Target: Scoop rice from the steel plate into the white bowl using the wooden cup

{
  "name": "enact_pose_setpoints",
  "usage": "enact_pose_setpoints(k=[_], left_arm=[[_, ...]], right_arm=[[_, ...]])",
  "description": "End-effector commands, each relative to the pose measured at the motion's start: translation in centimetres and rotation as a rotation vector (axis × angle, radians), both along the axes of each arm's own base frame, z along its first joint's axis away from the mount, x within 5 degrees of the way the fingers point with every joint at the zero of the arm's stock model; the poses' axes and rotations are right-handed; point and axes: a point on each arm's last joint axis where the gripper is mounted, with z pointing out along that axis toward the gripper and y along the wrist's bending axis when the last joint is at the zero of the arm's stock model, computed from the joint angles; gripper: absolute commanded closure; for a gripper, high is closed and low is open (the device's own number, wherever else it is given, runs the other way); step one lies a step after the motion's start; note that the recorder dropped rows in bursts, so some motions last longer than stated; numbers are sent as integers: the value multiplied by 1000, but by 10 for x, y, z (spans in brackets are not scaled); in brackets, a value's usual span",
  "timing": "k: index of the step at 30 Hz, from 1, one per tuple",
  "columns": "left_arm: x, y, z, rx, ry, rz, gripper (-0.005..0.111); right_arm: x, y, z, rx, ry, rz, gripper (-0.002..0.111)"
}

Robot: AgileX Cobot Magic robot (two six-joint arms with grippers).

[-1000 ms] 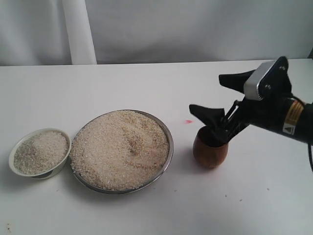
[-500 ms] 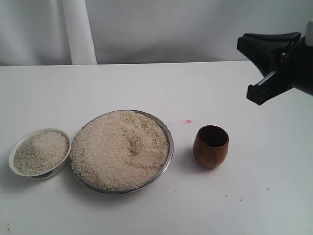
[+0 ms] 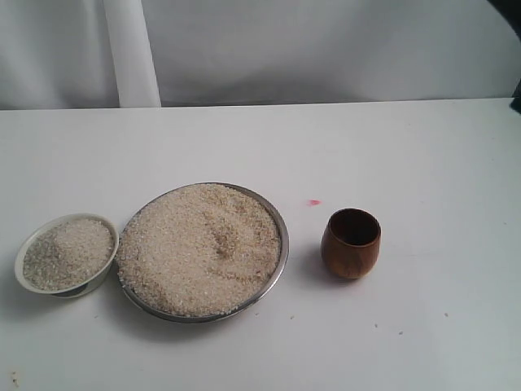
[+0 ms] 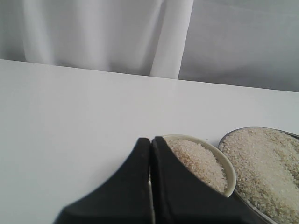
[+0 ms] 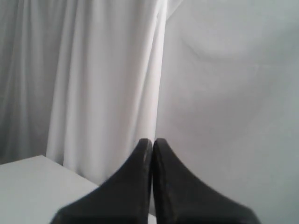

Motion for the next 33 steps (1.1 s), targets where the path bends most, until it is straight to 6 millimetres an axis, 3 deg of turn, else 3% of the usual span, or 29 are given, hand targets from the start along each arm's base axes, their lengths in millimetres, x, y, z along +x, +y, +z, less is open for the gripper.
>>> enact_pose_setpoints(k=[1, 14, 20, 26, 28, 30, 33], left_arm=[[0, 0, 0, -5, -3, -2, 107], [0, 0, 0, -5, -3, -2, 107], [0, 0, 0, -5, -3, -2, 107], [0, 0, 0, -5, -3, -2, 107], [0, 0, 0, -5, -3, -2, 107], [0, 0, 0, -5, -3, -2, 107], [0, 0, 0, -5, -3, -2, 107]], right_arm=[[-13, -3, 10, 21, -45, -2, 108], [-15, -4, 12, 35, -56, -9, 108], [-9, -12, 12, -7, -54, -129, 108], [1, -27, -8, -176, 115, -335, 108], [-7, -34, -8, -228, 125, -401, 108], [-26, -44, -4, -217, 97, -474, 108], [-55, -68, -17, -113, 154, -672, 108]])
